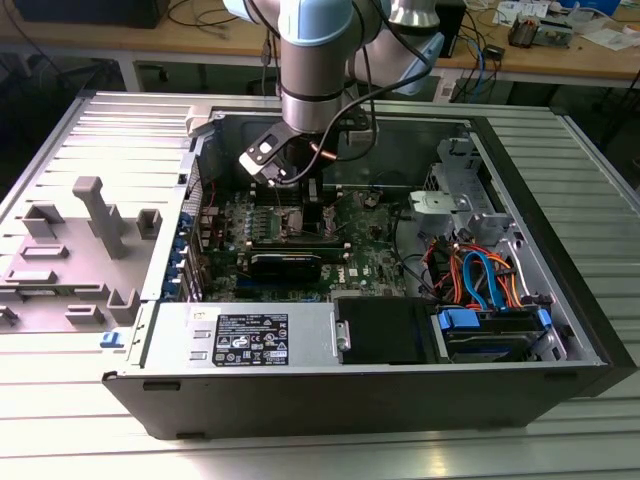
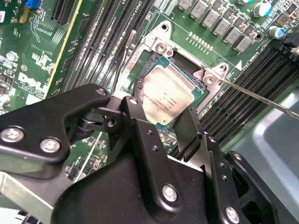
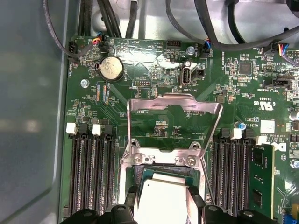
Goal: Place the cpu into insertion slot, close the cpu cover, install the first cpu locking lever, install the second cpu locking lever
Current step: 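Place the cpu into insertion slot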
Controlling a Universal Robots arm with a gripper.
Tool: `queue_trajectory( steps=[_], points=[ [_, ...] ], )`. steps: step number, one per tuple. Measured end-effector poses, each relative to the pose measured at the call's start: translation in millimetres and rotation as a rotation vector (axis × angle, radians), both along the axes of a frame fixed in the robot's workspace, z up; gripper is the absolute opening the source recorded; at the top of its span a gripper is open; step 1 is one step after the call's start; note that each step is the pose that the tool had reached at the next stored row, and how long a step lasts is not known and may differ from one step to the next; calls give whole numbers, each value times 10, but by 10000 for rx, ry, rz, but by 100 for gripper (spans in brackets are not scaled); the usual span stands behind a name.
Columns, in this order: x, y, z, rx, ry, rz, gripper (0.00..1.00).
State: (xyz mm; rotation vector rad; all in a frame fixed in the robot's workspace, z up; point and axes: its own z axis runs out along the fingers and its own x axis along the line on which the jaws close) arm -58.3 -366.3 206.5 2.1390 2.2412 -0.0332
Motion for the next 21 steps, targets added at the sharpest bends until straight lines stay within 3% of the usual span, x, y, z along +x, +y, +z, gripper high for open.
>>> queue_trajectory(
  steps=[5,6,13,18,21],
  points=[
    [3,0,-1,1,-1,0,53],
    [3,0,-1,0,0,0,60],
    [-64,-2,-14,9,0,-54,60],
    [-72,-2,-33,12,-1,-809,60],
    [-72,-2,-54,75,1,-891,60]
  ],
)
